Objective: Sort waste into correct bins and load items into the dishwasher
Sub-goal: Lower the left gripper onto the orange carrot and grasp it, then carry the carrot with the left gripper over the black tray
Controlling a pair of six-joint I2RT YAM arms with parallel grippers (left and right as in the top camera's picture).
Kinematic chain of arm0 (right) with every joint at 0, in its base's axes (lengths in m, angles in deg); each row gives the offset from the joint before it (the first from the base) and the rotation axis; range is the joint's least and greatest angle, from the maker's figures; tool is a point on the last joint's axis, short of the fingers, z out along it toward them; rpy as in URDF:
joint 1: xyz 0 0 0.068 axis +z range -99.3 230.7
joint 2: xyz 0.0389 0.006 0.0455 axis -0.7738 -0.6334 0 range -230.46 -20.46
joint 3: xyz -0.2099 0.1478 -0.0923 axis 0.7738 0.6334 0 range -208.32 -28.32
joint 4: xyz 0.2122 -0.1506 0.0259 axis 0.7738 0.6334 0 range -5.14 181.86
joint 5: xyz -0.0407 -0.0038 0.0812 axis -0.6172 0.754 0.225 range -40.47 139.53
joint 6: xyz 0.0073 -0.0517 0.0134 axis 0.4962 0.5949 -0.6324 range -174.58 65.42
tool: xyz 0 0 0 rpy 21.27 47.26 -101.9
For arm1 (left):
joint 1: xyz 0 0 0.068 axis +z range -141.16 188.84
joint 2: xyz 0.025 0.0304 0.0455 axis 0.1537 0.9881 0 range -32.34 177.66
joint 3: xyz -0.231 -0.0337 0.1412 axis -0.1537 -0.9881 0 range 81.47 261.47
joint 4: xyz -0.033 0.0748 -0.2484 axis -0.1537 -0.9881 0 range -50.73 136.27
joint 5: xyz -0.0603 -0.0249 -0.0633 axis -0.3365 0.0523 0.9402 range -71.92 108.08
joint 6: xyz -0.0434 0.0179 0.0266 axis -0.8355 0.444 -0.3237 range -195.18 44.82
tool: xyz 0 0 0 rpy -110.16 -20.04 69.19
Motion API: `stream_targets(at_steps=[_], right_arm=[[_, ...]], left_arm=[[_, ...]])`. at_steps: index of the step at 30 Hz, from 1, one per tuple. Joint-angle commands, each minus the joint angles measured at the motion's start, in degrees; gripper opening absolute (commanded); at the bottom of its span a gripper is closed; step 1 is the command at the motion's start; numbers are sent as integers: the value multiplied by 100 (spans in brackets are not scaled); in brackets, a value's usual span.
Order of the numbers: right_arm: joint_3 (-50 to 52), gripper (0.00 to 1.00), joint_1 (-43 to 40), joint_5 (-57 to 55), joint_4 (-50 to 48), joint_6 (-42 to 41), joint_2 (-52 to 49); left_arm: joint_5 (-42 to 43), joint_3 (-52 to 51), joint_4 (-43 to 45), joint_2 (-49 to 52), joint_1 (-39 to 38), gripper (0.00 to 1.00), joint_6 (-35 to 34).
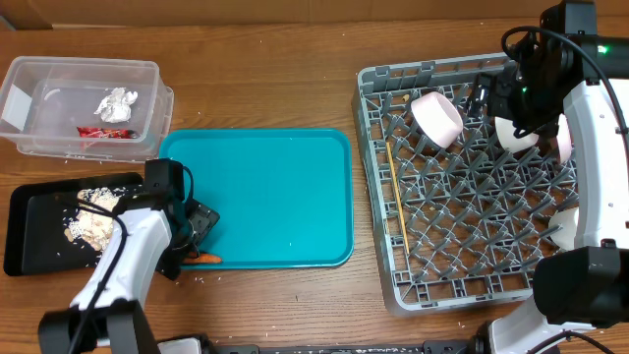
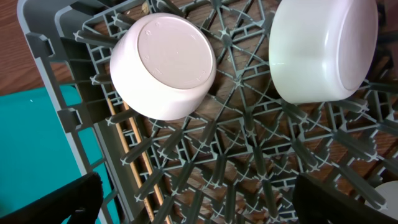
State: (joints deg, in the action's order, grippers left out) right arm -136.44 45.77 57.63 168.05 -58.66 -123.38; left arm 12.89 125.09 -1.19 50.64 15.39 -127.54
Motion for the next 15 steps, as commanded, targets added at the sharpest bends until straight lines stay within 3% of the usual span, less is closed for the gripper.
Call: stream_targets(at_steps=[1, 8, 11, 15], right_arm=[[-94, 100, -15, -15, -13, 44, 74], [-94, 100, -15, -15, -11, 44, 74], [-94, 100, -15, -17, -11, 44, 74], [-94, 100, -15, -17, -11, 44, 74]], left_arm=[[-232, -42, 201, 334, 61, 100, 50], [-225, -42, 616, 691, 61, 99, 52], [-225, -39, 673, 693, 61, 90, 52], [-229, -42, 732, 693, 61, 68, 55]])
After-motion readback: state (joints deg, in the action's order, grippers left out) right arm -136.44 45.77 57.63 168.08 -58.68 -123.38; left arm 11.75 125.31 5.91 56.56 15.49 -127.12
